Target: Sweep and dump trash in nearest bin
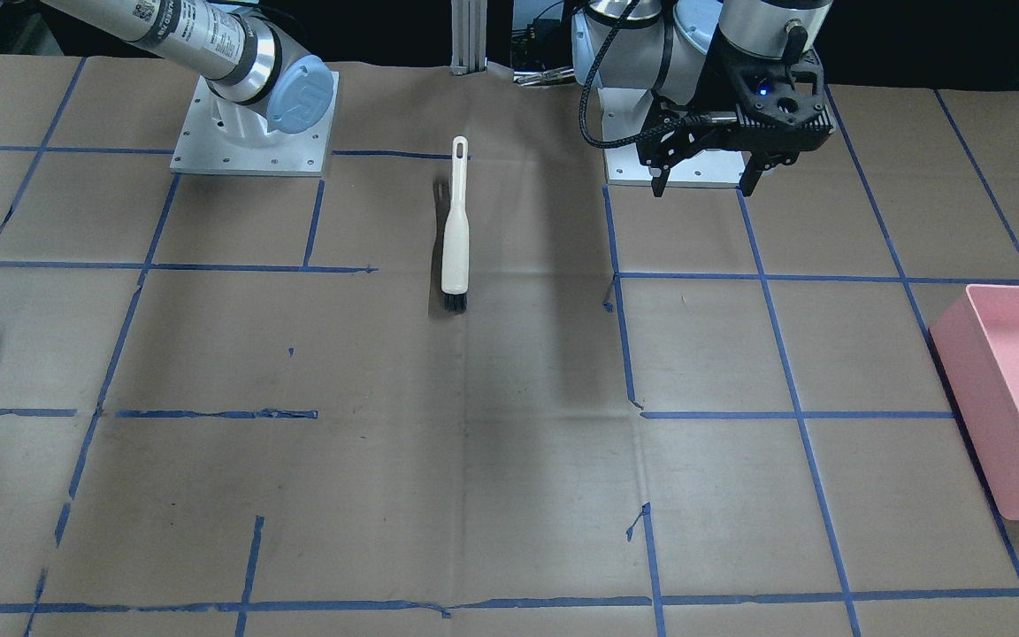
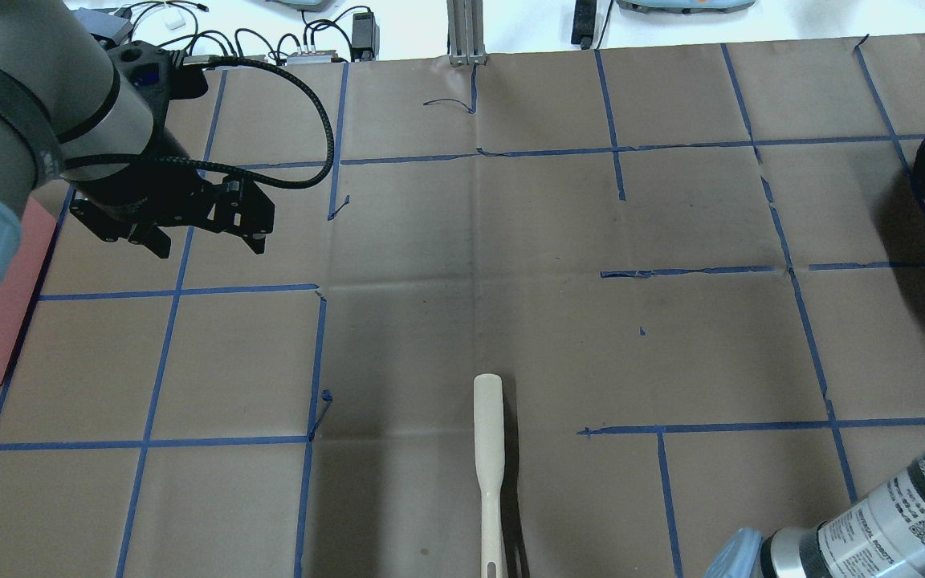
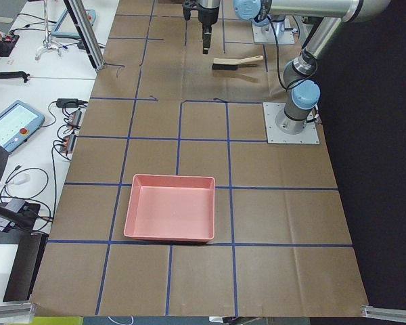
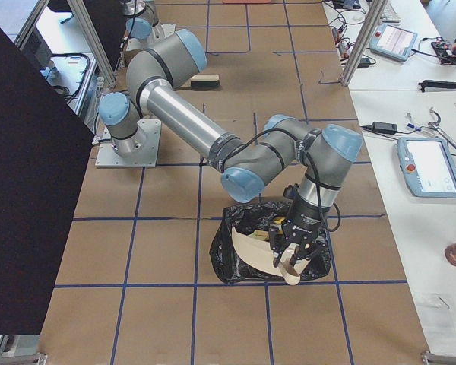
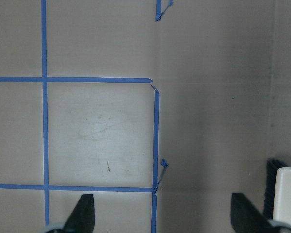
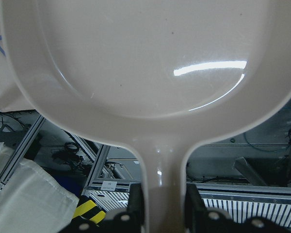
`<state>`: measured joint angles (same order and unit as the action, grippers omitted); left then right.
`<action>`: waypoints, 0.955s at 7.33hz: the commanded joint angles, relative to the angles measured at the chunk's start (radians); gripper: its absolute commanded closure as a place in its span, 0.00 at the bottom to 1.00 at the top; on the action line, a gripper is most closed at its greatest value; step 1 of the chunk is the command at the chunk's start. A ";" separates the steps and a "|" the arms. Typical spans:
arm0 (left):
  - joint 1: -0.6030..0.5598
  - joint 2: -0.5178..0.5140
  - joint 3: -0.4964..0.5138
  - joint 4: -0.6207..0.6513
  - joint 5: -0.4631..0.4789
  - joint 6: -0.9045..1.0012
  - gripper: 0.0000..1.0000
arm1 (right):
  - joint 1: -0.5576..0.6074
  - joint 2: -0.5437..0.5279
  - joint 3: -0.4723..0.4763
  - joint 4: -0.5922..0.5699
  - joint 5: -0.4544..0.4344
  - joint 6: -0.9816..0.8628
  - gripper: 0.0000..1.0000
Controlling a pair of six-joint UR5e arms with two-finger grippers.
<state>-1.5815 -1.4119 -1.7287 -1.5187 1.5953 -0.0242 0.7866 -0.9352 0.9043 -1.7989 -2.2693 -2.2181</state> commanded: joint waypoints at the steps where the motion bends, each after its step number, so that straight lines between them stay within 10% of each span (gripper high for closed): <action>1: 0.000 0.002 -0.011 -0.003 -0.003 0.012 0.00 | 0.000 -0.037 0.041 -0.023 -0.030 0.026 0.97; 4: 0.000 0.007 -0.041 -0.014 -0.001 0.066 0.00 | 0.002 -0.069 0.097 -0.030 -0.007 0.014 0.97; 7: 0.001 0.013 -0.052 -0.012 0.002 0.066 0.00 | 0.002 -0.314 0.352 -0.031 0.167 0.043 0.97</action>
<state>-1.5812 -1.4023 -1.7785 -1.5310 1.5960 0.0401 0.7885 -1.1461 1.1355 -1.8179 -2.1532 -2.1930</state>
